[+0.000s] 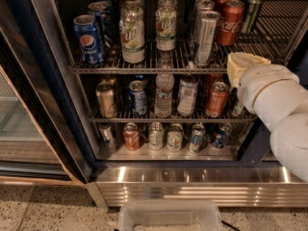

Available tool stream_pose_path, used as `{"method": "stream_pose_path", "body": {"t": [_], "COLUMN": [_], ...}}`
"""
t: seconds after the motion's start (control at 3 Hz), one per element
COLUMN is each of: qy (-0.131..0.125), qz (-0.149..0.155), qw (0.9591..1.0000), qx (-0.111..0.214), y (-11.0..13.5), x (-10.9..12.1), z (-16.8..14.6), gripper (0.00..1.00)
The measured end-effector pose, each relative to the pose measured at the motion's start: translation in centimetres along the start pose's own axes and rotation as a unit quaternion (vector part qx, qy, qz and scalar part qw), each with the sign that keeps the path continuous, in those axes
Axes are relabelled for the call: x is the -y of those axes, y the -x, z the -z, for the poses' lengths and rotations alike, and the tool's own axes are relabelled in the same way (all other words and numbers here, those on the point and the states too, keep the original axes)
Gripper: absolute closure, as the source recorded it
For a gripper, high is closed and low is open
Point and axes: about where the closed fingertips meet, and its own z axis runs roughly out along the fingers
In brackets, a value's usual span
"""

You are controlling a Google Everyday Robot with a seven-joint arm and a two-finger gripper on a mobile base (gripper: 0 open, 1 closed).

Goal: Pick green can from top shelf of fridge

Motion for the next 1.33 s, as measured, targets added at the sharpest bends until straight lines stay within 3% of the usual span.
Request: {"method": "stream_pose_path", "body": {"t": [0.67,1.0,1.33], "qy": [-0.074,-0.105,-0.105], "qz": [-0.023,-0.014,-0.013], "qw": [0.9950,0.9910,0.9910], "qx": [0.062,0.082,0.082], "y": [3.2,5.3,5.3], "x": [2.4,3.1,3.1], "z": [-5.5,-7.3,-7.3], "gripper": [1.00,1.00,1.00]}}
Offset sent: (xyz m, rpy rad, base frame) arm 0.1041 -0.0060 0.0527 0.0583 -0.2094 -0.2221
